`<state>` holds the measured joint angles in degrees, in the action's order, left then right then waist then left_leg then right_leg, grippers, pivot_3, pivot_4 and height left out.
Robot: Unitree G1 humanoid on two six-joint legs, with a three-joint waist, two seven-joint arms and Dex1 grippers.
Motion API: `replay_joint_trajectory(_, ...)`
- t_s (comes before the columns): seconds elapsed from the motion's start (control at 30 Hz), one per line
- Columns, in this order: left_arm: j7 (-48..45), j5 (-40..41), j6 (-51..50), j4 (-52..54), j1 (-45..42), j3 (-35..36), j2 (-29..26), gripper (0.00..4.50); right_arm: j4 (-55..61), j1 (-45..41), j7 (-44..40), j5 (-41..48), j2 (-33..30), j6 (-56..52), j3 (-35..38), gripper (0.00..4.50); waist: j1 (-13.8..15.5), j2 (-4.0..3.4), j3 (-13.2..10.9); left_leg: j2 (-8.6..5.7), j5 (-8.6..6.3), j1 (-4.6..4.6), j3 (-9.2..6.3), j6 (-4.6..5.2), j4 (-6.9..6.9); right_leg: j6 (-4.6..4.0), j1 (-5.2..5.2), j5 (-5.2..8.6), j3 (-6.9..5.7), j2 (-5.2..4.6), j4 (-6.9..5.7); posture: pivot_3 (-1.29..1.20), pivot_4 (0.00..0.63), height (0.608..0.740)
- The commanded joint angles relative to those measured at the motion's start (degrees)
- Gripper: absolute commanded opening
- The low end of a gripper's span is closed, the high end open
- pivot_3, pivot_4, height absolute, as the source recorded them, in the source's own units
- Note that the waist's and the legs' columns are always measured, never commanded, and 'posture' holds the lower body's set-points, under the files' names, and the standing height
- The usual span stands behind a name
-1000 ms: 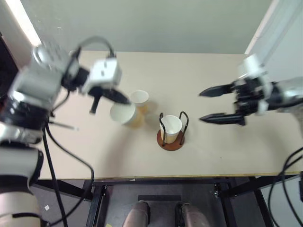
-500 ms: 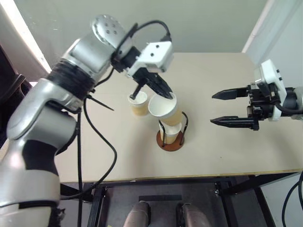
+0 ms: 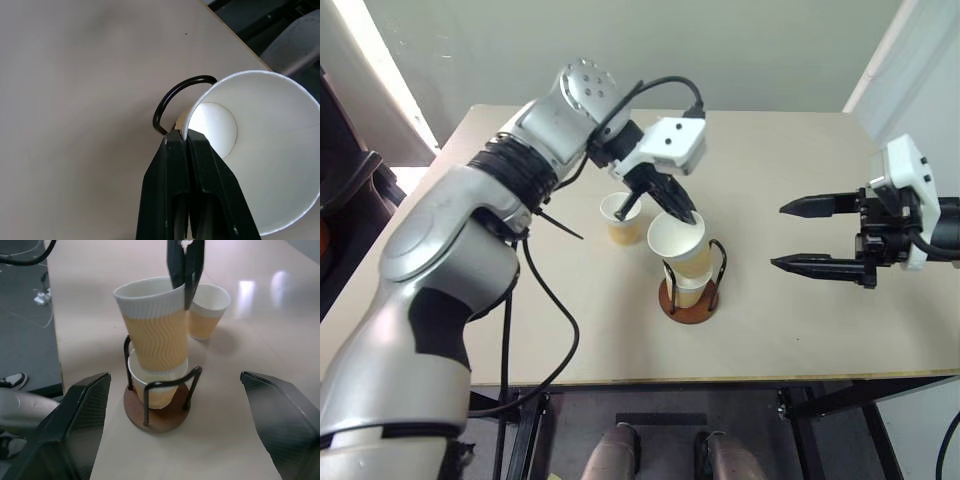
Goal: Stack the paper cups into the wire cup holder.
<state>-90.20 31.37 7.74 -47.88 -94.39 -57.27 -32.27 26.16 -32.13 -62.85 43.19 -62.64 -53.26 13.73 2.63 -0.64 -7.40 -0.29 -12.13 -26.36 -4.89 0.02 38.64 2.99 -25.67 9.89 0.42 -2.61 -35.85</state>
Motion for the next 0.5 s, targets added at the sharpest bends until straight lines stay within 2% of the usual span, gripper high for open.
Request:
replay_joint_trajectory(0.03, -2.3, 0.2, 2.0, -0.9, -2.2, 0.0, 0.9, 0.02, 2.6, 0.7, 1.8, 1.9, -1.3, -0.5, 3.7, 4.32, 0.2, 0.0, 0.0, -0.02, -0.02, 0.01, 0.07, 0.03, 0.02, 0.03, -0.01, 0.0, 0.02, 0.01, -0.01, 0.0, 0.15, 0.74)
replay_joint_trajectory(0.43, -2.3, -1.7, 6.4, -4.1, -3.8, -2.9, 4.3, 0.02, 5.3, 5.5, 5.8, 4.4, -1.8, -0.8, 7.2, 4.32, 0.3, 0.0, 0.0, -0.06, -0.34, 0.12, 0.57, 0.51, 0.47, 0.55, 0.09, -0.04, 0.78, 0.0, -0.05, 0.0, 0.15, 0.74)
replay_joint_trajectory(0.5, -2.3, -2.0, 6.6, -4.6, -3.8, -2.7, 4.7, 0.42, 5.6, 6.1, 6.2, 4.7, -1.9, -0.7, 7.4, 4.32, 0.3, 0.0, 0.0, -0.1, -0.42, 0.19, 0.72, 0.63, 0.48, 0.65, 0.11, -0.03, 0.98, 0.0, -0.05, 0.0, 0.15, 0.74)
